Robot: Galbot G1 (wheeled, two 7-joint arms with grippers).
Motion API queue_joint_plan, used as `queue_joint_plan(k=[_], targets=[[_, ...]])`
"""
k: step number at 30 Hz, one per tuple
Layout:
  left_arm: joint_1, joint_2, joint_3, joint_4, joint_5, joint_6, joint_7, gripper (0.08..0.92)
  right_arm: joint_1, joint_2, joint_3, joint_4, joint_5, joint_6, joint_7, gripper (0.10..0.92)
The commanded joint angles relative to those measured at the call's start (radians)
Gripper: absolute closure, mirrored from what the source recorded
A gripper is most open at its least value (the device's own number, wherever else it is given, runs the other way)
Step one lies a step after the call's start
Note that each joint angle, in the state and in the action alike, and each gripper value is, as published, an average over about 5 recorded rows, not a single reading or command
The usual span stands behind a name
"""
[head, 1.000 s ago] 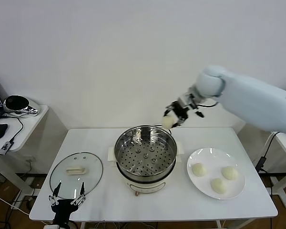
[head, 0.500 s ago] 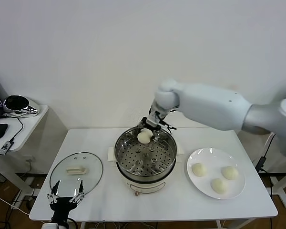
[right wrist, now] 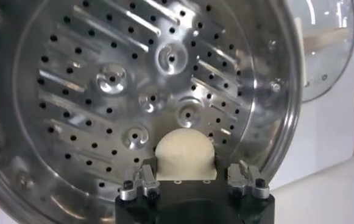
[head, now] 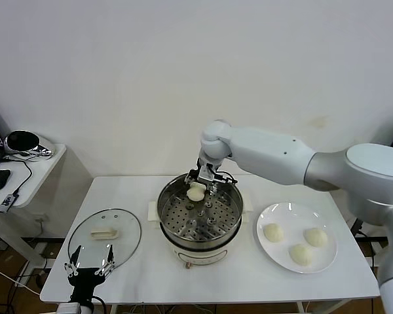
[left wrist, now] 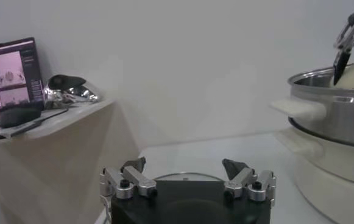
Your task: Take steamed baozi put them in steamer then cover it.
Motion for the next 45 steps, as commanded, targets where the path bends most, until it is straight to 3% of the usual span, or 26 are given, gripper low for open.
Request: queue_joint_plan(k=[1,5,8,15,19,23,32,45], targets=[[-0.003,-0.002,0.001,0.001,0.001,0.001,-0.002,0.177,-0.019,0.021,0.005,-0.052,-0.06,0.054,0.026,0.361],[0.001,-0.001,-0.004,-0.003,0.0,0.003,-0.003,0.177,0.015,-0.012,-0.003,0.008,0.021,0.008,0.007,0.255],[0.007,0.0,-0.009,-0.008,-0.001,0.003,-0.004,0.177,0.087,-0.078,-0.019,0.116,0.181,-0.107,-0.042,0.212],[0.017,0.01,-0.015,-0.027,-0.003,0.01,-0.004,0.177,0.273,-0.339,-0.098,0.433,0.509,-0.611,-0.119,0.203],[0.015,0.017,-0.014,-0.036,-0.003,0.014,-0.003,0.177,0.33,-0.507,-0.128,0.572,0.569,-0.846,-0.114,0.203],[0.014,0.028,-0.019,-0.044,-0.004,0.014,-0.003,0.177,0.346,-0.675,-0.124,0.662,0.582,-0.986,-0.108,0.203],[0.009,0.036,-0.016,-0.041,-0.002,0.014,-0.002,0.177,0.23,-0.925,-0.096,0.726,0.468,-1.007,-0.111,0.203],[0.002,0.024,-0.019,-0.033,0.001,0.019,-0.001,0.177,-0.263,-0.907,0.186,0.6,0.245,-0.874,-0.085,0.203]])
